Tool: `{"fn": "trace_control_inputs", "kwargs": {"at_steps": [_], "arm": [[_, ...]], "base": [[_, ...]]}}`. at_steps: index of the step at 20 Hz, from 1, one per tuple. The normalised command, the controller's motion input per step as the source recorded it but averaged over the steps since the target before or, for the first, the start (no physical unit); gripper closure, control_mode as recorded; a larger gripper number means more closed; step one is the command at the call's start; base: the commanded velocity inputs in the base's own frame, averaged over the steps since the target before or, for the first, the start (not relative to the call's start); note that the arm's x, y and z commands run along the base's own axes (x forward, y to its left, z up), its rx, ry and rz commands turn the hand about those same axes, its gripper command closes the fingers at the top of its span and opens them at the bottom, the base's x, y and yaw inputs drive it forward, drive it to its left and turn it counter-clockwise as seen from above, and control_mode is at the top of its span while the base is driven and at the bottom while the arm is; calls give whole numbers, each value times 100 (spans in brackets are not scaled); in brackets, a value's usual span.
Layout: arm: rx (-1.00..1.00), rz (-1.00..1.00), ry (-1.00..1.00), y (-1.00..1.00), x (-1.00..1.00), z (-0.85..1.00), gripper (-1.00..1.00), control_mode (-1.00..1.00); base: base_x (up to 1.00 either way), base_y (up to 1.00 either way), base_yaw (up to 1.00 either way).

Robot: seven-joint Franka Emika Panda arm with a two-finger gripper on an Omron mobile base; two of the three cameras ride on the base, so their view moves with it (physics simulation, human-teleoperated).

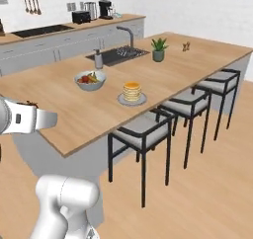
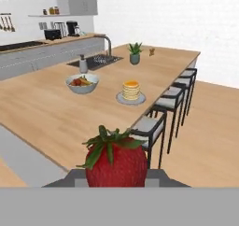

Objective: Take the strawberry from the fridge and place it on top of the pancake, located on the dining counter.

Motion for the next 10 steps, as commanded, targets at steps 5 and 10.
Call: {"fn": "trace_control_inputs", "kwargs": {"at_steps": [5,10], "arm": [[0,0,0,0,0,0,100,100],[0,0,0,0,0,0,100,100]], "base": [[44,-100,47],[28,-93,56]]}}
